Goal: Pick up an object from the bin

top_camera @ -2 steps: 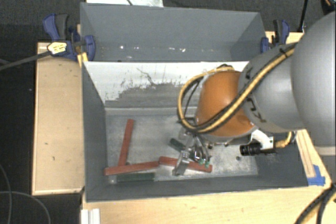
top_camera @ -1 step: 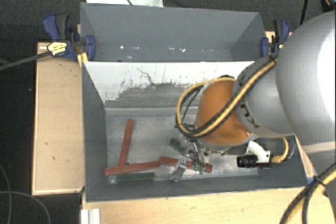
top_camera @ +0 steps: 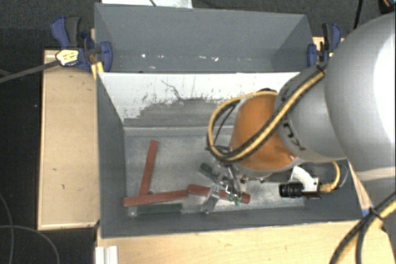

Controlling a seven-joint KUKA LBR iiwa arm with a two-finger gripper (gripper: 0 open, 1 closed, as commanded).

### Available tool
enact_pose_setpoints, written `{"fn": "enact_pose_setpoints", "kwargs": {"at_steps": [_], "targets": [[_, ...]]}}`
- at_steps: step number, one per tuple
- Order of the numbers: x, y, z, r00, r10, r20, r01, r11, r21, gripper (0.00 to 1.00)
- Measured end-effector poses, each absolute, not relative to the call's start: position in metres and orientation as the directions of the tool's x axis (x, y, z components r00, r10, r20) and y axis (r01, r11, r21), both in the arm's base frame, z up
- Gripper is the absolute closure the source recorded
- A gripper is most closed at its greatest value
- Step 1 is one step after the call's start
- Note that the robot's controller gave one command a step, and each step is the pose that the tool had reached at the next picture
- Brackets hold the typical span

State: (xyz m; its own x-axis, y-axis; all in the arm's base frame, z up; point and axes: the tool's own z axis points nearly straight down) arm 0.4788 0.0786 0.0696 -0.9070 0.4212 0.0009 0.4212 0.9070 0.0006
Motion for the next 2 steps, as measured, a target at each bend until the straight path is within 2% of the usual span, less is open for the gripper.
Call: {"fn": "enact_pose_setpoints", "kwargs": {"at_steps": [1, 2], "targets": [[0.48, 0.079, 0.072, -0.905, 0.425, -0.002, 0.425, 0.905, 0.003, 1.0], [0.481, 0.079, 0.11, -0.905, 0.426, -0.003, 0.426, 0.905, 0.003, 1.0]]}}
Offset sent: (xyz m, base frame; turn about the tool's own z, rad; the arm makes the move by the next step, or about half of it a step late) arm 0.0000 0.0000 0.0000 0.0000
